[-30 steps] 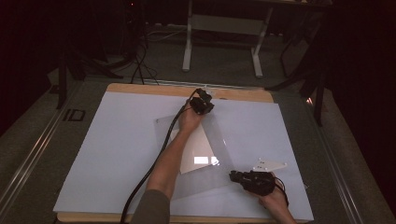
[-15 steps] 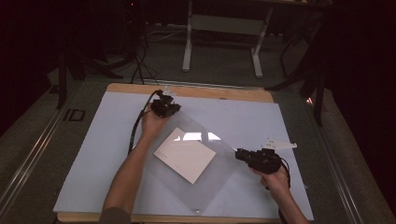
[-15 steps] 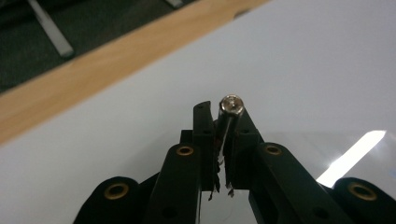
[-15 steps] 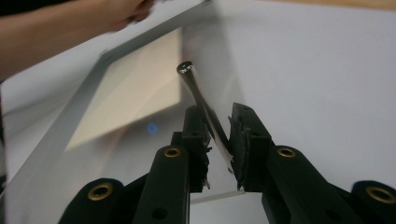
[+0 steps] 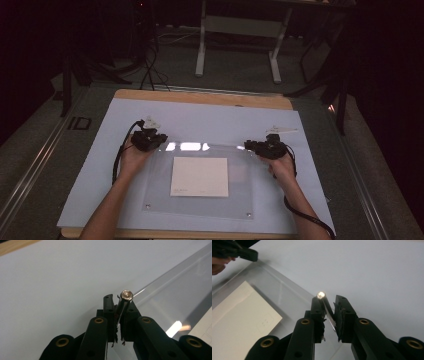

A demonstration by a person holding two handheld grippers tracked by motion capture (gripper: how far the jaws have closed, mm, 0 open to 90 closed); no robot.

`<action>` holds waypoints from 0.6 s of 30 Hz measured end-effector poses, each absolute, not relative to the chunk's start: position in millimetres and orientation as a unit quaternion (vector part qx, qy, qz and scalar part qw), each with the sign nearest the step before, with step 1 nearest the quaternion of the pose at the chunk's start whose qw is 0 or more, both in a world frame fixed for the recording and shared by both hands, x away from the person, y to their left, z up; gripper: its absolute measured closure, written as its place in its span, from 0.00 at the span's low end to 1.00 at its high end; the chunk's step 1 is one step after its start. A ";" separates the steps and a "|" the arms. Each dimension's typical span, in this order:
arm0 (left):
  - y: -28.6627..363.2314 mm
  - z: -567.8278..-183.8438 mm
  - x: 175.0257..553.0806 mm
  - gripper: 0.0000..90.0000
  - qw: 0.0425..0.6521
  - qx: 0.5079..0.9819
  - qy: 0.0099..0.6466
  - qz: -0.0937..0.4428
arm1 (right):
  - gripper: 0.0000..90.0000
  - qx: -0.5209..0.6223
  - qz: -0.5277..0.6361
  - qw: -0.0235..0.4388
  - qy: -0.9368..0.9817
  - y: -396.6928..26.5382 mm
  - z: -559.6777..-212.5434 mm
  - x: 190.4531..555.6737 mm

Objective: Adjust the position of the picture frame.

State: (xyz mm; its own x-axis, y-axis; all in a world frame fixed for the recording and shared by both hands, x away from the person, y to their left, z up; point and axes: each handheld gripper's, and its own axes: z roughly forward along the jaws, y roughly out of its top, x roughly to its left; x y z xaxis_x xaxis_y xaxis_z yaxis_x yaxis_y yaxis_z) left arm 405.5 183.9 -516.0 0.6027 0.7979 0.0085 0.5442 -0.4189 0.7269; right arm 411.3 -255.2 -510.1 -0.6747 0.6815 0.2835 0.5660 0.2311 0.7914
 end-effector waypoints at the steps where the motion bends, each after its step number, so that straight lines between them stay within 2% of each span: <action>1: 183.2 -519.2 406.3 0.94 0.350 0.823 0.412 0.177 | 0.87 0.407 0.479 0.051 0.776 -256.3 -517.1 414.0; 6: 186.3 -529.2 408.5 0.94 0.362 0.813 0.425 0.164 | 0.87 0.415 0.484 0.035 0.770 -257.2 -528.5 419.6; 13: 179.2 -520.9 411.3 0.94 0.358 0.811 0.425 0.183 | 0.87 0.421 0.485 0.071 0.763 -256.5 -516.3 425.3; 18: 179.8 -533.1 411.5 0.94 0.373 0.798 0.439 0.180 | 0.88 0.425 0.486 0.073 0.760 -256.0 -527.5 428.7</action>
State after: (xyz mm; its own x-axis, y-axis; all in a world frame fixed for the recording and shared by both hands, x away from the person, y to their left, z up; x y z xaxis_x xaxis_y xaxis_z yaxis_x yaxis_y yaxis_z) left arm 411.5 179.8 -533.1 0.5500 0.8342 -0.0400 0.5658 -0.3370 0.7526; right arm 428.7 -256.0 -527.5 -0.6279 0.7171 0.3026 0.5758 0.1664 0.8005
